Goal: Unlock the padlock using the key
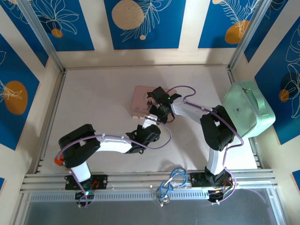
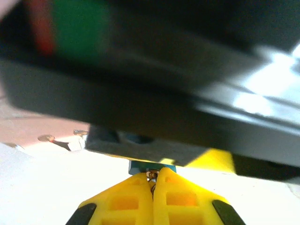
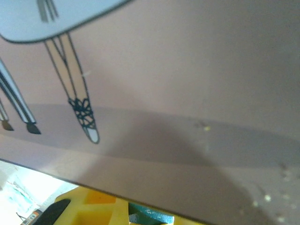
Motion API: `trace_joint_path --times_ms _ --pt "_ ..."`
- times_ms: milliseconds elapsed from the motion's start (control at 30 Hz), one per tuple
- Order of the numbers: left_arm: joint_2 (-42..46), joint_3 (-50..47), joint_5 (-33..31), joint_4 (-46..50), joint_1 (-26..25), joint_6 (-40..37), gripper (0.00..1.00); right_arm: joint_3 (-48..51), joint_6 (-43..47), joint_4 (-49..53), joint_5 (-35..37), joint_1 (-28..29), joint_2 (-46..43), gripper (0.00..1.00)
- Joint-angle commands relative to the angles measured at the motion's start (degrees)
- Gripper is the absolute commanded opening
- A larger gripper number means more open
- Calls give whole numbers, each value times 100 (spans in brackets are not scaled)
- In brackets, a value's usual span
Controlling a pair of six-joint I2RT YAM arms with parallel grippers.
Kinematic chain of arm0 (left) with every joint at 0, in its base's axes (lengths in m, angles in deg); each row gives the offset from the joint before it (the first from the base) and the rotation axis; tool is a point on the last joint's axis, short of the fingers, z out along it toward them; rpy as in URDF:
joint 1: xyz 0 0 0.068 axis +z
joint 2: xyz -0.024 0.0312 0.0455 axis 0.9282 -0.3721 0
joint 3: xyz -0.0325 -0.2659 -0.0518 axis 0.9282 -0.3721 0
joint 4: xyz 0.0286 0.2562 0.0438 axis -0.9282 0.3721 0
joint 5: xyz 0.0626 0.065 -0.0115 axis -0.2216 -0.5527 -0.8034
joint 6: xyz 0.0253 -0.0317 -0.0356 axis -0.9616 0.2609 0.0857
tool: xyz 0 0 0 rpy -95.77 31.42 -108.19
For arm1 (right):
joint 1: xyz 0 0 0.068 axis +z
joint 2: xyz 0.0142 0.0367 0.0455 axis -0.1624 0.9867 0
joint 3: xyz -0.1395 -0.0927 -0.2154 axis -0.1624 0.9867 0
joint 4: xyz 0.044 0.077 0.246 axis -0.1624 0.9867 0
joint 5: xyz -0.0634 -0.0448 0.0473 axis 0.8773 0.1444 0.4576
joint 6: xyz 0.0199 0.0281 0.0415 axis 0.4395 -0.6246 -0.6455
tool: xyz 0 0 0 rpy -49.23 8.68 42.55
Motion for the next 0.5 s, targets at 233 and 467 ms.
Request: trace_joint_path --times_ms 233,467 --pt "-298 799 -78 -400 -546 -2578 0 437 51 505 -1346 474 782 0" --pt "199 465 818 -121 -366 -2804 0 270 360 982 -960 251 240 0"
